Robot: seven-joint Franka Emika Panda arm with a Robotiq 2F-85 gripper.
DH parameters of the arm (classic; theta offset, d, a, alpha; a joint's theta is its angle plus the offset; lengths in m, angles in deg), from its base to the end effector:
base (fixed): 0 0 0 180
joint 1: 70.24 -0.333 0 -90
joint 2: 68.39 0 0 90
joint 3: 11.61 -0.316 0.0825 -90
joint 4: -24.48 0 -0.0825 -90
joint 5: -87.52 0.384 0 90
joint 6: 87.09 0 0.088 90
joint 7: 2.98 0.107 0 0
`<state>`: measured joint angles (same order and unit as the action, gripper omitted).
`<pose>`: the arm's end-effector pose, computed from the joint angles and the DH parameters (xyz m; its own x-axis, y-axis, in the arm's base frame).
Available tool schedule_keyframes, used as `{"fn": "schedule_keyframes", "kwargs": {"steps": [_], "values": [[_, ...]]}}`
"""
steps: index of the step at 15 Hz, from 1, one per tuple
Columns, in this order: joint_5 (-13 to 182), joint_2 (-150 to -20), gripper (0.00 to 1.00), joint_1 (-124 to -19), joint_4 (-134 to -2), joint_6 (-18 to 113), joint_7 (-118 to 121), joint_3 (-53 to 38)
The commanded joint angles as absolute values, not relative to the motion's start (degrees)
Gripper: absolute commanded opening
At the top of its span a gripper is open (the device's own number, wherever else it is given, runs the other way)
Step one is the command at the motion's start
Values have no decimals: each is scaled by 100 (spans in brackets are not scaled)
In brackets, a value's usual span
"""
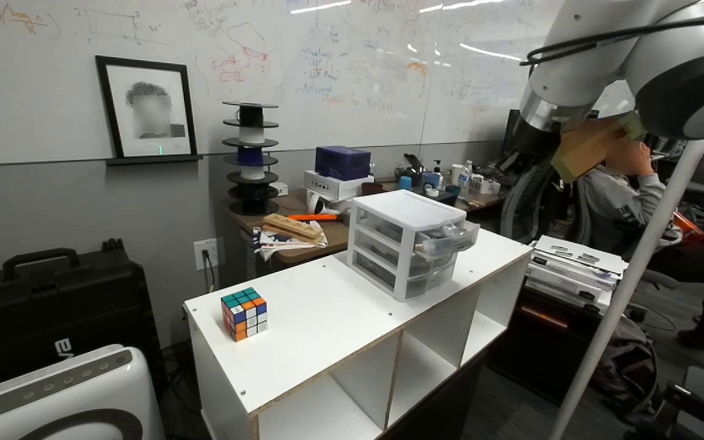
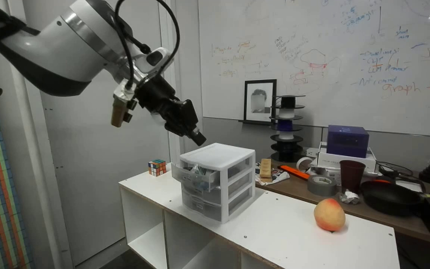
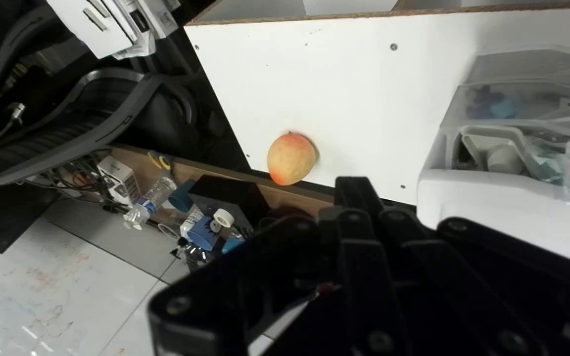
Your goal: Put the electricity extension and the transparent package in the upper drawer, and close it
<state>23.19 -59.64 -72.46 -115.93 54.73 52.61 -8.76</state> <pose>0.4796 -0.0026 0.3731 0.8836 0.0303 0.4673 -0.2377 -0.8307 0.5034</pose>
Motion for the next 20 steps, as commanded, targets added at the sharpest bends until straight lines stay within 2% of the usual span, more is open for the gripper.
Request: {"fn": "schedule_keyframes", "kwargs": {"steps": [1,6,8,11,12,14,20], "values": [[3340,-5362,0,-7453,-12116,5846,3739,-828],[4926,-5966,0,-7366,-12166,6754,1903,-1022],[5686,-6390,0,-7633,-12082,7012,1000,-751],[6983,-7144,0,-7938,-11851,7129,-352,-684],[7449,-7340,0,-7676,-11752,7023,-806,-1090],[8024,-7613,0,-7527,-11424,6749,-1659,-1226],[6794,-7894,0,-7509,-10692,6306,-1363,-1046]]}}
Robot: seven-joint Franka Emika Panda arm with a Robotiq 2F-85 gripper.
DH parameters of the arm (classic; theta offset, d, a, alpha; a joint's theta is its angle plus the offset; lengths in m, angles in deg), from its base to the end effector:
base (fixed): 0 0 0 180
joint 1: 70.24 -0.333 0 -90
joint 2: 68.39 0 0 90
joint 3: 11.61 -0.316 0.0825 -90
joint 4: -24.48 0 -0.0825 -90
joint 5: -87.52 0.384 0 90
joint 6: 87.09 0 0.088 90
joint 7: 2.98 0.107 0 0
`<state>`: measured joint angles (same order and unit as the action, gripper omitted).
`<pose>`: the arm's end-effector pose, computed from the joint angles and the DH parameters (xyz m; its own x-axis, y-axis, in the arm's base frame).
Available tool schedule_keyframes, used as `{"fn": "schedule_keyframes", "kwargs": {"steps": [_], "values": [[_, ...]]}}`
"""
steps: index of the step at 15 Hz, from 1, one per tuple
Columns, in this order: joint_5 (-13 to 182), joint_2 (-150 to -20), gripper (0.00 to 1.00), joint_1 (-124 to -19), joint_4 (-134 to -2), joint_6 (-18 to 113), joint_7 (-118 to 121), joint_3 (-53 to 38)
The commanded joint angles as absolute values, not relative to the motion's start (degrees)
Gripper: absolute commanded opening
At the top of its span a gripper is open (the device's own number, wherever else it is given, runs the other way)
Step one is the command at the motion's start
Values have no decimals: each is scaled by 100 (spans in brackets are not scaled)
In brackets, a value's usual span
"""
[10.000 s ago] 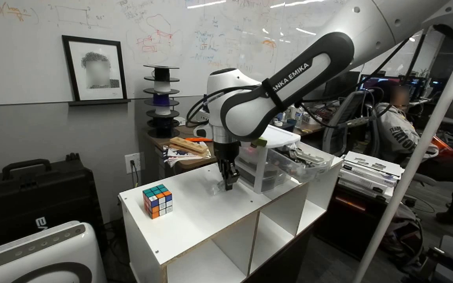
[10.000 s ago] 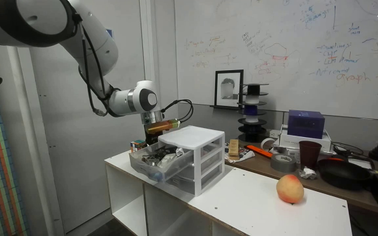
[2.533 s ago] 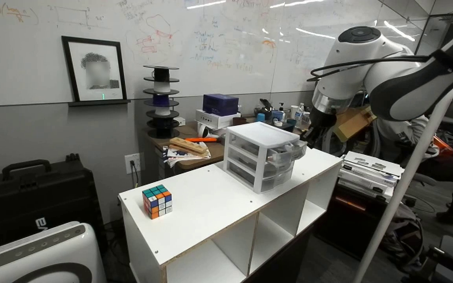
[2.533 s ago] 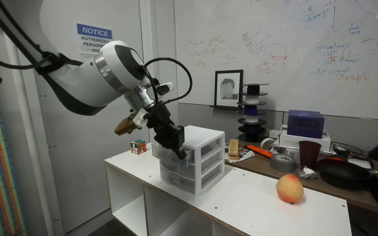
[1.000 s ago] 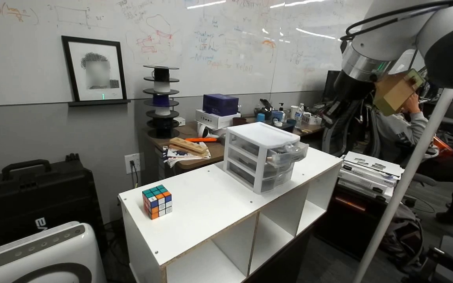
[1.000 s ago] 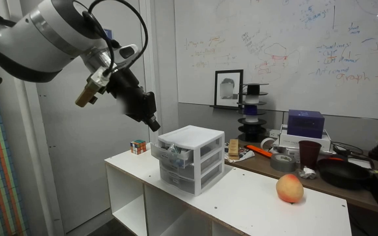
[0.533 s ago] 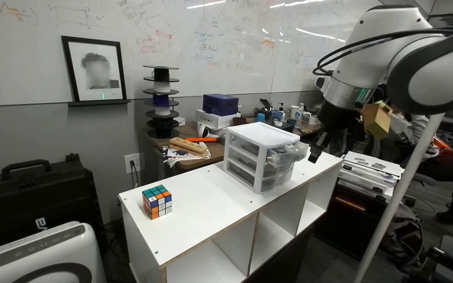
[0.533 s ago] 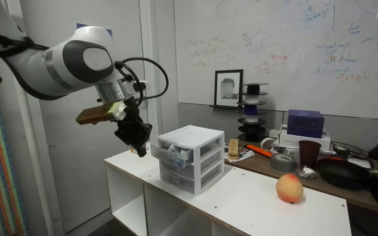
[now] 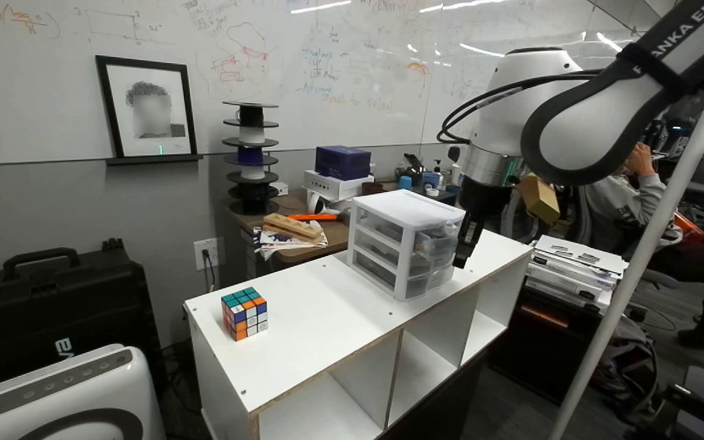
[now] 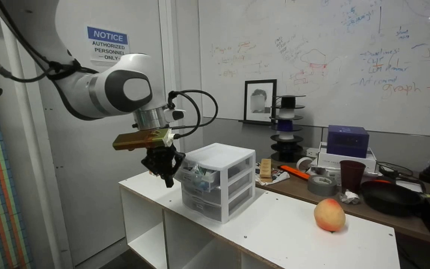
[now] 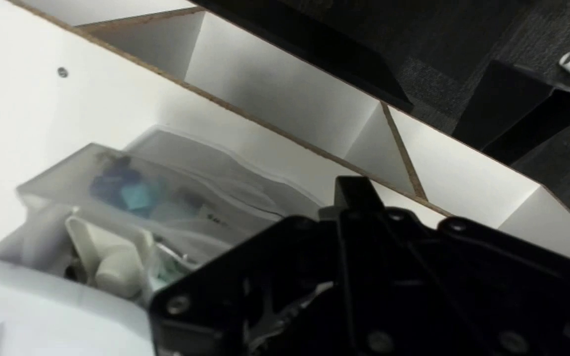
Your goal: Put the electricity extension and the transparent package in the upper drawer, and close it
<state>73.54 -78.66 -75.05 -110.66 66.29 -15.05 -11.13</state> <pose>0.5226 0.0470 0.2657 0.8716 0.4816 0.0916 0.4642 -0.8709 0.1613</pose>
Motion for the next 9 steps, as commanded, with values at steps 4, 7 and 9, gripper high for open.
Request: {"fn": "schedule_keyframes", "kwargs": {"steps": [4,7,9], "values": [[6162,-7772,0,-7481,-10804,6622,-1219,-972],[5693,-7919,0,-7489,-10827,6730,-1023,-918],[5156,-8005,0,-7510,-10849,6988,-709,-827]]}}
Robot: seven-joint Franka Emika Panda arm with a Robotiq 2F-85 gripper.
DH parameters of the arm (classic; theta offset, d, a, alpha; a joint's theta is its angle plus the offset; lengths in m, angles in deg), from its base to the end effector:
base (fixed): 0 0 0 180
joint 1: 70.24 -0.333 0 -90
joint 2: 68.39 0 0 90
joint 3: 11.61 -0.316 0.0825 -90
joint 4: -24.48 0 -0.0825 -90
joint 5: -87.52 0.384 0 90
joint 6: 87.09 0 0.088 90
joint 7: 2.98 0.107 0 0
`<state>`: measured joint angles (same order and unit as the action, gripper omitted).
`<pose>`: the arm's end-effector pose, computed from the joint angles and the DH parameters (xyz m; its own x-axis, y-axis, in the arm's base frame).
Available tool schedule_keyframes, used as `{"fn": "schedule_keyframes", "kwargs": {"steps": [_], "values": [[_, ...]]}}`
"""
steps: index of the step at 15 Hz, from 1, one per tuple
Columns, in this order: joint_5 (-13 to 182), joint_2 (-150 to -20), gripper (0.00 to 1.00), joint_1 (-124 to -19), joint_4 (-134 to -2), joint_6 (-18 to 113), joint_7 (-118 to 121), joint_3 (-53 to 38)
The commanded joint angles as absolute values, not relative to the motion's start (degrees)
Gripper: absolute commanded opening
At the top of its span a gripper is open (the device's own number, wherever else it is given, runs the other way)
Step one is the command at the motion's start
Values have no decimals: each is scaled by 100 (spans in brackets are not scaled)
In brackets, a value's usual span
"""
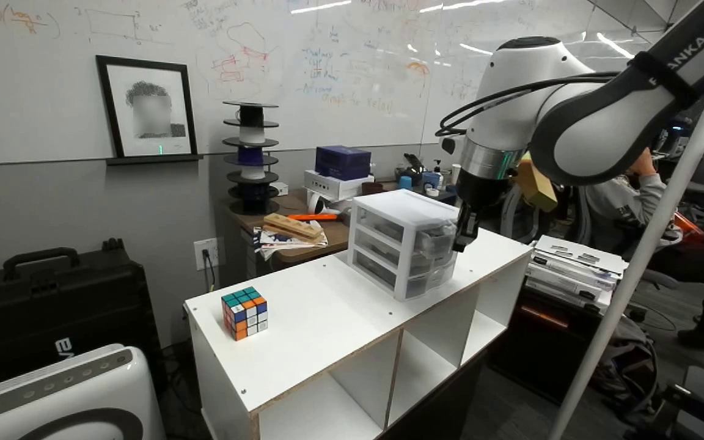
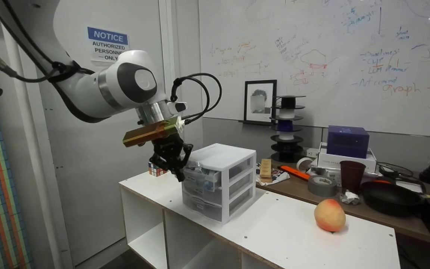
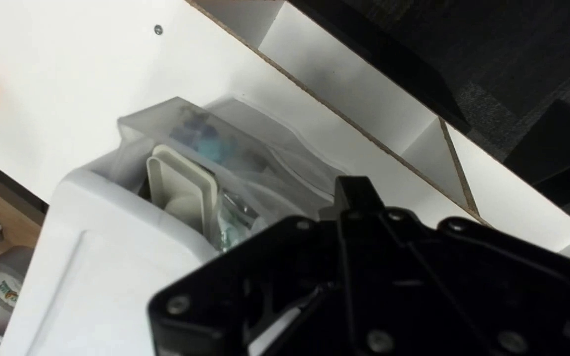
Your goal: Put the electricity extension and the transparent package in the upper drawer, and close it
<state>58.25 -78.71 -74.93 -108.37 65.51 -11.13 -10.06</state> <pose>0.5338 0.0434 0.2778 0.7994 0.5987 0.0507 0.5578 -0.7709 0.3076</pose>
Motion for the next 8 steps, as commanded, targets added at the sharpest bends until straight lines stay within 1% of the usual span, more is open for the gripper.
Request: {"fn": "schedule_keyframes", "kwargs": {"steps": [1,5,8], "values": [[4727,-8052,0,-7537,-10833,7214,-378,-738],[3369,-8273,0,-7659,-10630,7988,1170,-361],[2355,-8434,0,-7820,-10372,8238,2389,-53]]}}
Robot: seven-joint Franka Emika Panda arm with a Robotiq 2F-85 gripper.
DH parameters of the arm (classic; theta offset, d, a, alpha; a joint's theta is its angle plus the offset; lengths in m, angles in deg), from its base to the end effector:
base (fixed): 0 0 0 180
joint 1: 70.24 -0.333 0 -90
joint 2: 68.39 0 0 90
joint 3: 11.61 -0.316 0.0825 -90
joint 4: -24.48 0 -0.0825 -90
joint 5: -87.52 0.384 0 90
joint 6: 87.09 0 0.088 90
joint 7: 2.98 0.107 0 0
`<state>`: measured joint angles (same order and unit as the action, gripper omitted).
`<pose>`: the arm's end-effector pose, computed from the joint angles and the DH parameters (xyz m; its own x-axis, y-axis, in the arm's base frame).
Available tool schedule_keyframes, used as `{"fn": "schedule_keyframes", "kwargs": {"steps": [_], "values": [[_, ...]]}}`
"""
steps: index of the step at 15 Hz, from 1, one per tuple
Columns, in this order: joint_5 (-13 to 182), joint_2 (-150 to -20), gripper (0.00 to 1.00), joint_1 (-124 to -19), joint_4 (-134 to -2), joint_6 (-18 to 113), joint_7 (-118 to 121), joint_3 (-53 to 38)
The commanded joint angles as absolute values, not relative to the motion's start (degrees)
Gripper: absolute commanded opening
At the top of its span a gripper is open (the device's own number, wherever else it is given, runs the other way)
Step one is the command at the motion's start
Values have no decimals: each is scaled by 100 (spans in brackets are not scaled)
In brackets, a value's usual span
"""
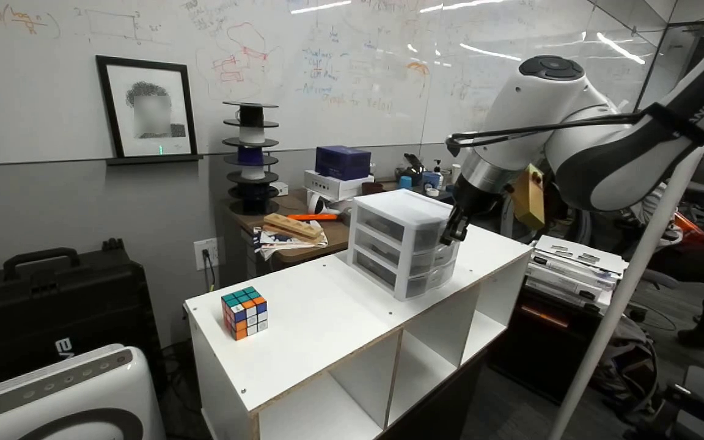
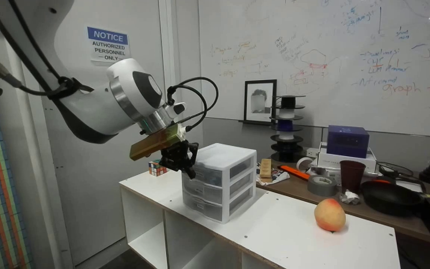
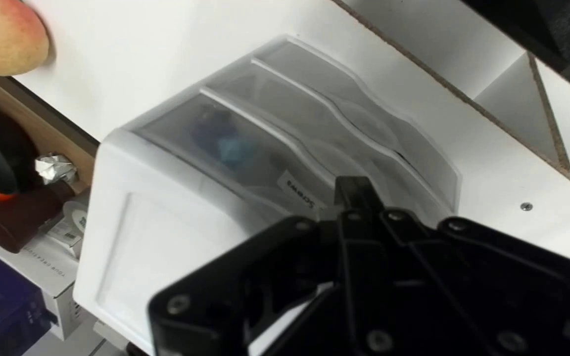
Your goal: Put the electricity extension and the transparent package in the upper drawer, and close it
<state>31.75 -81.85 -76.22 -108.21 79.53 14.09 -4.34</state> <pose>0.5349 0.0381 0.2634 0.7703 0.5961 0.2264 0.4698 -0.7706 0.4307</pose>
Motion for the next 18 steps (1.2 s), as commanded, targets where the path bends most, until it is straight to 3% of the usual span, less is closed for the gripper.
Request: {"fn": "schedule_keyframes", "kwargs": {"steps": [1,8,11,15,18], "values": [[2069,-8445,0,-7873,-10335,8256,2716,-2],[2462,-7787,0,-7788,-11133,7846,2531,-363],[3047,-6849,0,-7800,-12105,7367,2404,-463],[5057,-5814,0,-7587,-13096,6546,1589,-879],[6517,-5052,0,-8208,-13083,5503,914,-314]]}}
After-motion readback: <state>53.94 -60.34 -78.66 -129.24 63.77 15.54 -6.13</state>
